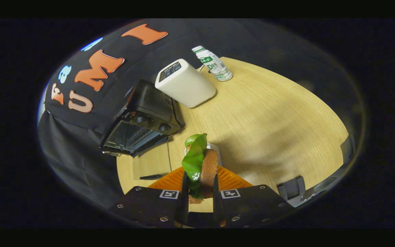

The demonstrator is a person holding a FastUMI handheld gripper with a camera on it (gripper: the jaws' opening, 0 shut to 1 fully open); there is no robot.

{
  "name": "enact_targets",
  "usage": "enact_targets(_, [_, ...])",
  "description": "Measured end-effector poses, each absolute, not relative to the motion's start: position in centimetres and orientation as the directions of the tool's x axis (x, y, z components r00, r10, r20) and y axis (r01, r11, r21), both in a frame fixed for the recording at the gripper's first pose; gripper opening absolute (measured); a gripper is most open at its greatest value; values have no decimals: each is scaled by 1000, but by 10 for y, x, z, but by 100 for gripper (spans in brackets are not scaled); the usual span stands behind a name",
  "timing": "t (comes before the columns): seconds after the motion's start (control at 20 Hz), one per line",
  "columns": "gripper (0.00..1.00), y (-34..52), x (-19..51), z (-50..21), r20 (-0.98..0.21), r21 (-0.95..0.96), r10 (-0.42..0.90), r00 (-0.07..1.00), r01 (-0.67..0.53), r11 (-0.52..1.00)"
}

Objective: Open the toaster oven, put the food inside, and close the toaster oven door.

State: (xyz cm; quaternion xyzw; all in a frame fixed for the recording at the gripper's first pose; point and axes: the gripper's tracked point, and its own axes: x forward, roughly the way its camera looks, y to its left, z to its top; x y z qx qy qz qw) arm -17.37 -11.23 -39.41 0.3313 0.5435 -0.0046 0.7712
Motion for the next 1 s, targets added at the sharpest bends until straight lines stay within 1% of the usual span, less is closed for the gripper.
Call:
enact_targets(0.4, [29,-122,-124,-329,-726,645,366,583,392,655])
enact_targets(0.6, [29,-86,-112,-329,-704,674,404,584,370,639])
enact_targets(0.85, [30,-8,-105,-338,-671,719,505,543,313,620])
enact_targets(1.0, [29,33,-93,-339,-633,755,554,541,275,595])
